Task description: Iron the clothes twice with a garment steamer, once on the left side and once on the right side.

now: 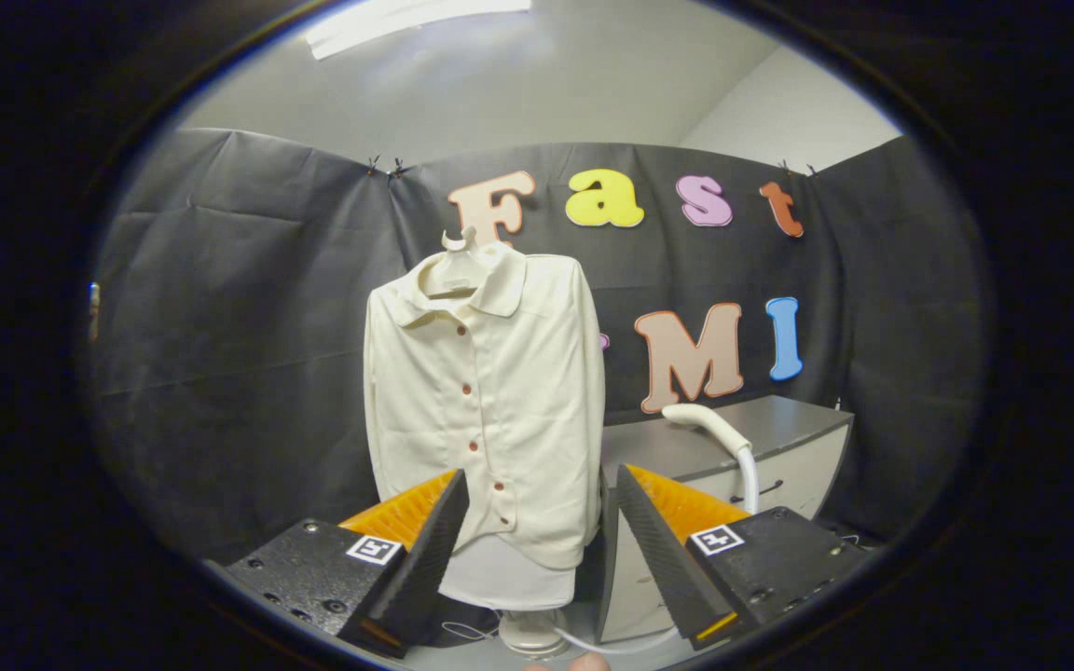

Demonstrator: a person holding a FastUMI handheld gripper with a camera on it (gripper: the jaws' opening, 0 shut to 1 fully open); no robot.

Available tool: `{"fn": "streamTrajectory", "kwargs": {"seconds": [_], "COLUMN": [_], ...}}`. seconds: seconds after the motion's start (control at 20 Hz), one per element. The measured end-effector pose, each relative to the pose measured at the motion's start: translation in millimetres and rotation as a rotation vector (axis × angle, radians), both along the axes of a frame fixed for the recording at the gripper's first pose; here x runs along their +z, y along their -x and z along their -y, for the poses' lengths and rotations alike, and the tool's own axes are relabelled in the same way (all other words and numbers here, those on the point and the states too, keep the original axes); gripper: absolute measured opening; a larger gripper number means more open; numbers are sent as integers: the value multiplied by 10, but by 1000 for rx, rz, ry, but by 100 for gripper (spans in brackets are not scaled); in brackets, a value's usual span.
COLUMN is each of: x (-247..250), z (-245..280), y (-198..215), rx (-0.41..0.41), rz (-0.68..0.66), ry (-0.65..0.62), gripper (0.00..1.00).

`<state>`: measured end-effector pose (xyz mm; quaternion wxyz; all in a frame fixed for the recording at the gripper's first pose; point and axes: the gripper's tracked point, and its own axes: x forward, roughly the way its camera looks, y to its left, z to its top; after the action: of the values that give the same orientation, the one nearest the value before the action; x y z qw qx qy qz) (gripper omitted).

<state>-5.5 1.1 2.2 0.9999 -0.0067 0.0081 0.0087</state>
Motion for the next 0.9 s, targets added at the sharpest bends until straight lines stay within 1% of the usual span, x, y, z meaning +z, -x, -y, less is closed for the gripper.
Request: {"fn": "streamTrajectory", "kwargs": {"seconds": [0.2,0.45,0.7,0.85,0.9], "x": [-38,-44,-42,-21,-63], "z": [56,350,998,1474,1626], "y": [-65,-251,-539,-853,-966], "rx": [-13,-70,-152,-181,-184], "rz": [-15,-24,-63,-72,-93], "ry": [5,49,54,62,57], "gripper": [97,97,97,97,97]}}
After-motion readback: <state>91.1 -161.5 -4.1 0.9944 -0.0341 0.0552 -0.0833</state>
